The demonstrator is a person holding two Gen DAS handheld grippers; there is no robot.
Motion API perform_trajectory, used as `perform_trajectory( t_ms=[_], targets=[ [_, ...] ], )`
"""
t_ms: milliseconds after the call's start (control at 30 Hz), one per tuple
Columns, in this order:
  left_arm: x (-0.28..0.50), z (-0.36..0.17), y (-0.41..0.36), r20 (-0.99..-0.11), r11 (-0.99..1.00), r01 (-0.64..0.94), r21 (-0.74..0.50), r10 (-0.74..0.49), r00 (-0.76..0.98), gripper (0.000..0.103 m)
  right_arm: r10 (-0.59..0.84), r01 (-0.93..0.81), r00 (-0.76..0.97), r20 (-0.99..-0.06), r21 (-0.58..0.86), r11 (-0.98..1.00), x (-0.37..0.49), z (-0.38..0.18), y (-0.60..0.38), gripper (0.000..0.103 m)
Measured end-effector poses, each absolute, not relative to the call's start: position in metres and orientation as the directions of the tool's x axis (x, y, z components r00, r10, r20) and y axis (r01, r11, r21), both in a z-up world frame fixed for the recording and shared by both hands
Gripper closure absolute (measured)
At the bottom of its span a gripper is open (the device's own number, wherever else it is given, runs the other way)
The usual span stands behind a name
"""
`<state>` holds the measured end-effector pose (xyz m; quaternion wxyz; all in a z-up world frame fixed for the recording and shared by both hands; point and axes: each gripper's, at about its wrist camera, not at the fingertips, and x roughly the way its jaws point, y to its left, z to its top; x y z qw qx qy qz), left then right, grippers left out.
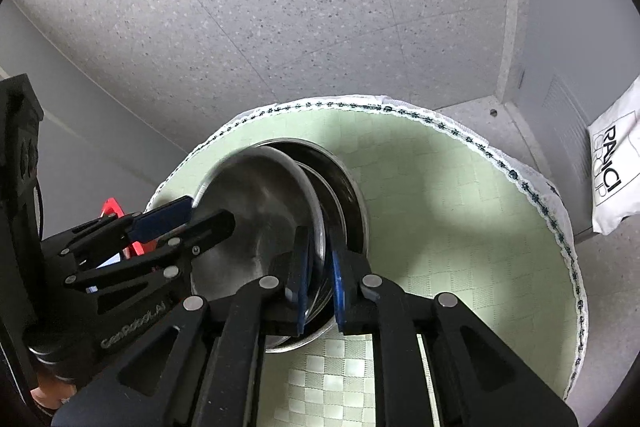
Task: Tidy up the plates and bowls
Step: 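Lift the steel bowl with the right tool and lower it into the bowl stack, then grasp the rim of the steel bowl stack with both tools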
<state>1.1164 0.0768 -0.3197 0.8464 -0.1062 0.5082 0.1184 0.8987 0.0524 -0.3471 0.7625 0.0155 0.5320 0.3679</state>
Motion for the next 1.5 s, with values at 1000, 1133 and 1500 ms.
perform_trajectory(
  t_ms=[1000,1133,1500],
  targets=[
    [1.108,-0.324,0.112,-0.922,0.918,-0.379,-0.115,0.043,0.384,0.020,0.586,-0.410,0.135,-0.799,0.494,0.767,0.894,-0.366,0.023,0.031],
    [1.119,-0.336,0.106,-0.935,0.924,-0.372,-0.092,0.048,0.351,0.020,0.592,-0.404,0.101,-0.799,0.511,0.759,0.896,-0.377,0.029,0.031],
    [1.138,-0.357,0.085,-0.942,0.946,-0.322,-0.040,0.072,0.328,0.060,0.632,-0.404,0.021,-0.775,0.572,0.714,0.900,-0.397,0.041,0.059]
  ],
)
